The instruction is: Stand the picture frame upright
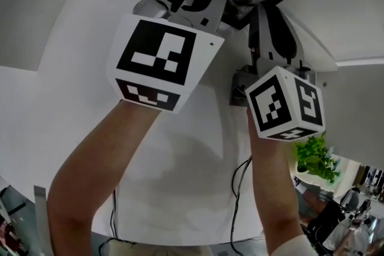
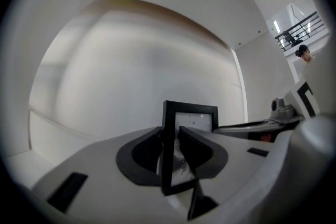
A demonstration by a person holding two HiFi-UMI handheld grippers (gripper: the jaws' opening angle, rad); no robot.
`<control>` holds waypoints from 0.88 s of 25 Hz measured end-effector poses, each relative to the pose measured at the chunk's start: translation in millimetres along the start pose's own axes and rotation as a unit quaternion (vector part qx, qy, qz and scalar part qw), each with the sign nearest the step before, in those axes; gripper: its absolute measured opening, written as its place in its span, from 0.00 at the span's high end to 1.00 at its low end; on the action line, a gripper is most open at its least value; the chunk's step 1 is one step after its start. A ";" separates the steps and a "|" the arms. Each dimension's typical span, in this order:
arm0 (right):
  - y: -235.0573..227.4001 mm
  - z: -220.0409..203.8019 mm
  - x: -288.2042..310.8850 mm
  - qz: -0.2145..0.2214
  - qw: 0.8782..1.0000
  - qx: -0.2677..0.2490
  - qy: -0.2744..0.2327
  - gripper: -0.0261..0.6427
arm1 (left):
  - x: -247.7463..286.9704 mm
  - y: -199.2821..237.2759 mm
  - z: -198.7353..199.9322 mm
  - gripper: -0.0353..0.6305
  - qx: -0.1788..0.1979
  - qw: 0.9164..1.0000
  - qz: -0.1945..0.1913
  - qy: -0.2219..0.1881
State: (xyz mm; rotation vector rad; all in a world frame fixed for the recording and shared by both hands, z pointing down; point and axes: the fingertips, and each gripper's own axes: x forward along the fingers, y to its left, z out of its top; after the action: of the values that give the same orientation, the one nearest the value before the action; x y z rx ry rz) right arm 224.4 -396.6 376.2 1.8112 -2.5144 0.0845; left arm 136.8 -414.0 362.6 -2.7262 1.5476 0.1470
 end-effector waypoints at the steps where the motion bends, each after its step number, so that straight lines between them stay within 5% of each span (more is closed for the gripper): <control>1: 0.0 0.0 0.1 -0.001 1.000 -0.003 -0.001 0.81 | -0.2 -0.4 0.2 0.79 0.001 1.000 -0.001 -0.001; 22: -0.1 -7.2 3.9 -0.012 0.999 -0.011 0.034 0.74 | 1.1 1.5 -6.9 0.77 0.001 1.000 0.004 0.021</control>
State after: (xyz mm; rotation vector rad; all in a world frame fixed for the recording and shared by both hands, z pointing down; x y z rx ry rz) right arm 223.3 -399.8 383.6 1.7976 -2.4380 0.1169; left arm 136.6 -416.1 369.4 -2.7396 1.5696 0.0879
